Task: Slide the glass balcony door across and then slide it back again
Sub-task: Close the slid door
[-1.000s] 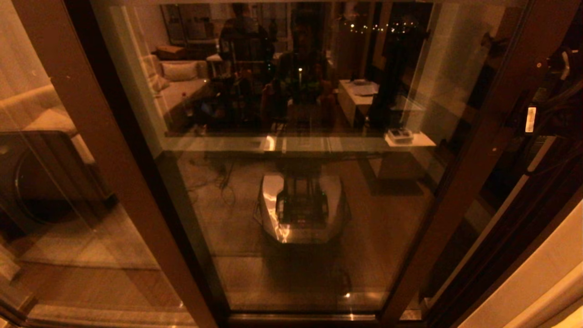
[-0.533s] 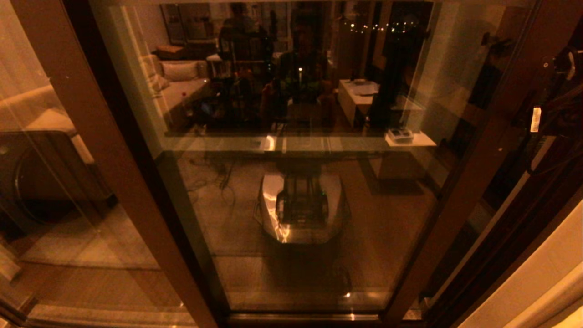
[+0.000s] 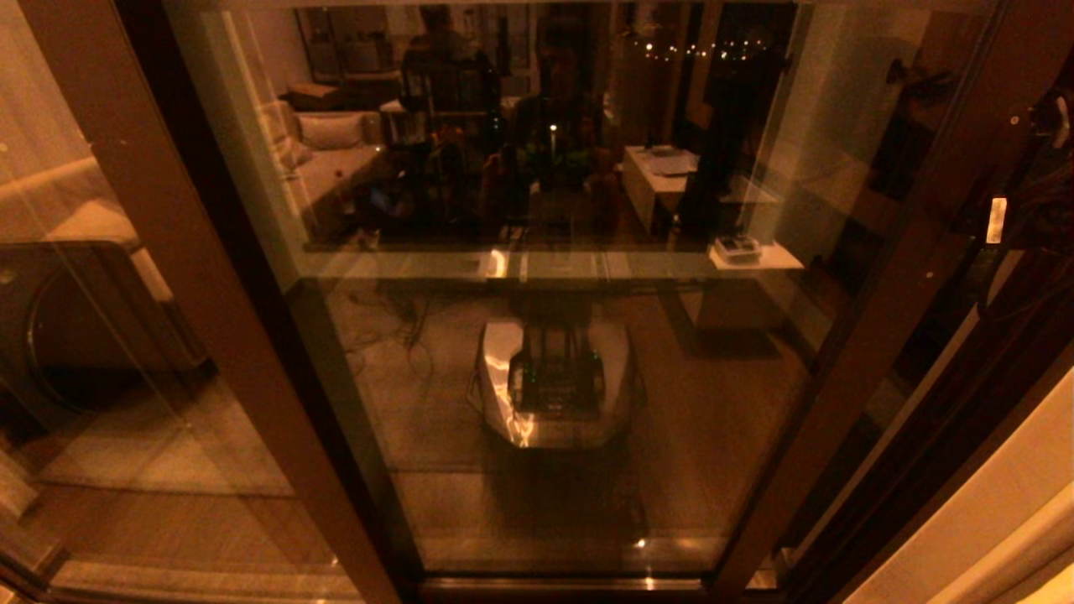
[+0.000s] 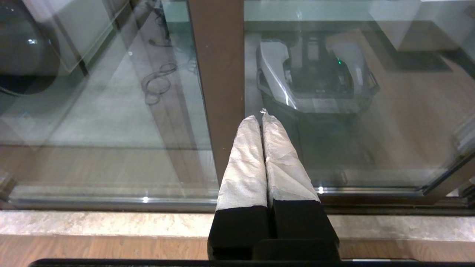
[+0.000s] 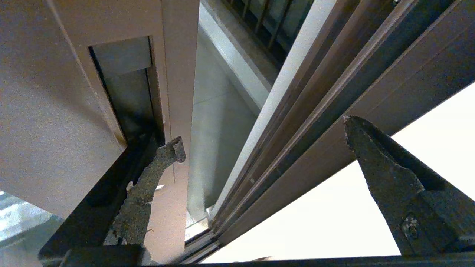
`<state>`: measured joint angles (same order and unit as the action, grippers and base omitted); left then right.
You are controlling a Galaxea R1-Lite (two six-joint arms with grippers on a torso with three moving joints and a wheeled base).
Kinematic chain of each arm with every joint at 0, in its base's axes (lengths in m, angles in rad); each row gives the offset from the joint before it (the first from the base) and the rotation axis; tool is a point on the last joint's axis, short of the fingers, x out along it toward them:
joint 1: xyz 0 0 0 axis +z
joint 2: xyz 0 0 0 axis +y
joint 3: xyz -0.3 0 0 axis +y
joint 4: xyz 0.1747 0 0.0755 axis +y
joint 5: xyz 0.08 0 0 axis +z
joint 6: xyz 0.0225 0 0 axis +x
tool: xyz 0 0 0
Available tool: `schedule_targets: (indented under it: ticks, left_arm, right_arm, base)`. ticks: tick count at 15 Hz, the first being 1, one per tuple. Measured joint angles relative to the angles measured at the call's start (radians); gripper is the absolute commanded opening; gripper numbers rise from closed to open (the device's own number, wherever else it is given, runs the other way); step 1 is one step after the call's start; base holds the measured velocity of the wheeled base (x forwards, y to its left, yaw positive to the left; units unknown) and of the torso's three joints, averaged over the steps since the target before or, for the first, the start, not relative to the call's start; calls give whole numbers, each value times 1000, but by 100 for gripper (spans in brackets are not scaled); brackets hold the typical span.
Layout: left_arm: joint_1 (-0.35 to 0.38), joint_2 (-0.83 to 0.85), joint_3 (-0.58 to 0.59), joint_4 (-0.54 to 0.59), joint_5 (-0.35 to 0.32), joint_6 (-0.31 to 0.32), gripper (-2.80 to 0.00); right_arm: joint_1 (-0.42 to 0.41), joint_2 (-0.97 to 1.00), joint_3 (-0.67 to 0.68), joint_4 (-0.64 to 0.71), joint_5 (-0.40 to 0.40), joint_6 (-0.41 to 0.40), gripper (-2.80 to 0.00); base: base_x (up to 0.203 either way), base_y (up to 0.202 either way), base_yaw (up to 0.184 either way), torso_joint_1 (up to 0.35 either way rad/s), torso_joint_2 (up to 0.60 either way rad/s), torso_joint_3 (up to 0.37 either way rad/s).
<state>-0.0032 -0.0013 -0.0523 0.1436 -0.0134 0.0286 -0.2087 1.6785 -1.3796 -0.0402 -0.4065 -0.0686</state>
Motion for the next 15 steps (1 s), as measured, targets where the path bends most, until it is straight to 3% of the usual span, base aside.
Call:
schedule_targets:
  ticks: [15]
  left_arm:
    - [0, 0, 0, 0, 0, 0, -280]
  right_arm:
    - [-59, 15, -3, -30, 31, -20, 0]
  base:
    - [0, 0, 0, 0, 0, 0]
